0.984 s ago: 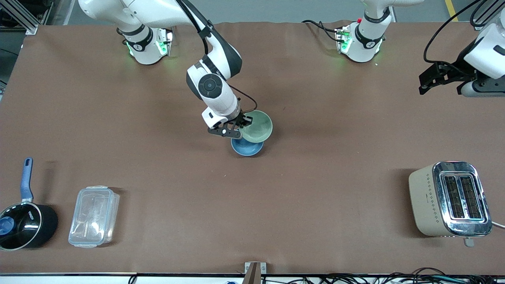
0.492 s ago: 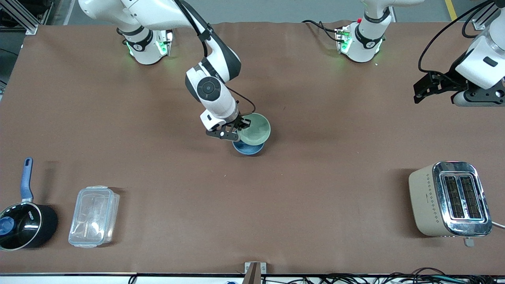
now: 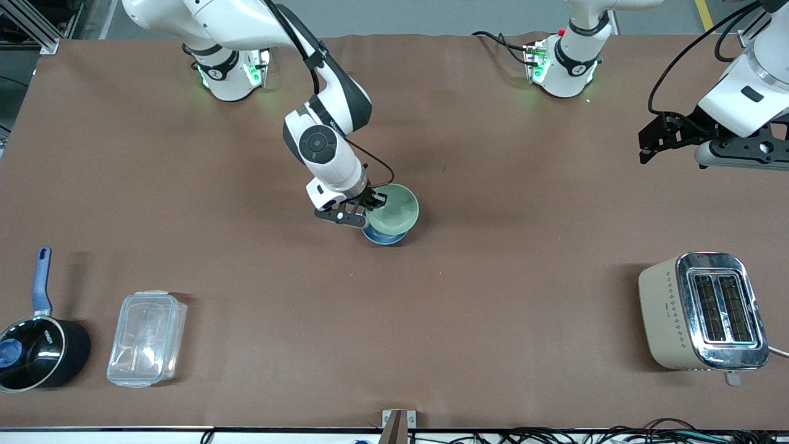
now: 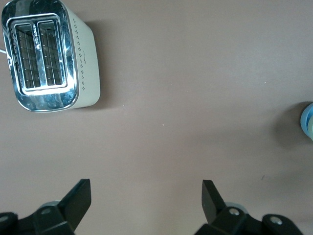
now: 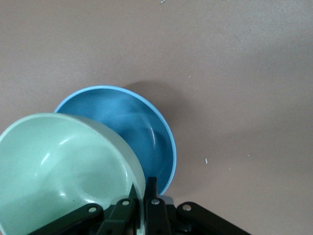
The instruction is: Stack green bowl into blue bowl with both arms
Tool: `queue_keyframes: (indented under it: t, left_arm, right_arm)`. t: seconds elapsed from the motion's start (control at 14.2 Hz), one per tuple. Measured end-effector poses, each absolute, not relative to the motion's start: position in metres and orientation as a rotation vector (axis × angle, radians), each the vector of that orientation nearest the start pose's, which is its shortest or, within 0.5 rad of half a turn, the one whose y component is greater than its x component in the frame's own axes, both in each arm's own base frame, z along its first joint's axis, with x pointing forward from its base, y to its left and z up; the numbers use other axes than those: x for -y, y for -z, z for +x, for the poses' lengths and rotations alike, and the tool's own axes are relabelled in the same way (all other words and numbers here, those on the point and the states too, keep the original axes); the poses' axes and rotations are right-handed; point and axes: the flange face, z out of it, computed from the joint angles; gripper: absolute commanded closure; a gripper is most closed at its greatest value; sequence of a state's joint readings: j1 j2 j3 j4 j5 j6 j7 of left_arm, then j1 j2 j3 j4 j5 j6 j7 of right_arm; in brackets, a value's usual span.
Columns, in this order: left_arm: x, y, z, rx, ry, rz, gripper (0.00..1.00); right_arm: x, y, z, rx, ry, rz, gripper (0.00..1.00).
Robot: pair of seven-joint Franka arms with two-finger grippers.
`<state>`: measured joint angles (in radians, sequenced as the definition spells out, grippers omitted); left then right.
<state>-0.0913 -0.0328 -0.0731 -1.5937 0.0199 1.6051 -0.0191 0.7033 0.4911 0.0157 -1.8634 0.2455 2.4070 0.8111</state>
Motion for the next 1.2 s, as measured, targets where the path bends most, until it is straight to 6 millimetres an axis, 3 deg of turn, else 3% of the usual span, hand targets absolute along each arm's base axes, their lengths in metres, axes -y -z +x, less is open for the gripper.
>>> queue_keyframes:
  t: [0.21, 0.28, 0.49, 0.77, 0.84, 0.98, 1.05, 1.2]
  left_arm:
    - [0.085, -0.635, 0.541, -0.244, 0.074, -3.113, 0.0]
    - [0.084, -0.635, 0.542, -0.243, 0.074, -3.113, 0.0]
    - [0.084, -0.635, 0.542, -0.242, 0.074, -3.113, 0.0]
    - [0.084, -0.63, 0.546, -0.241, 0.071, -3.114, 0.0]
    - [0.084, -0.628, 0.547, -0.241, 0.069, -3.114, 0.0]
    - [0.084, -0.627, 0.548, -0.241, 0.073, -3.114, 0.0]
    - [0.084, -0.627, 0.549, -0.241, 0.075, -3.114, 0.0]
    - [0.084, -0.626, 0.55, -0.243, 0.071, -3.114, 0.0]
  right_arm:
    - [-0.424, -0.25, 0.485, -0.406, -0.135, -2.958, 0.94]
    - [-0.424, -0.249, 0.485, -0.407, -0.137, -2.96, 0.86]
    - [-0.424, -0.247, 0.485, -0.408, -0.139, -2.962, 0.36]
    - [-0.417, -0.25, 0.494, -0.432, -0.133, -2.955, 0.0]
    - [-0.415, -0.255, 0.497, -0.436, -0.136, -2.953, 0.0]
    - [-0.409, -0.289, 0.504, -0.428, -0.161, -2.968, 0.0]
    - [-0.399, -0.318, 0.509, -0.405, -0.147, -3.003, 0.0]
    - [-0.358, -0.392, 0.518, -0.366, -0.047, -3.113, 0.0]
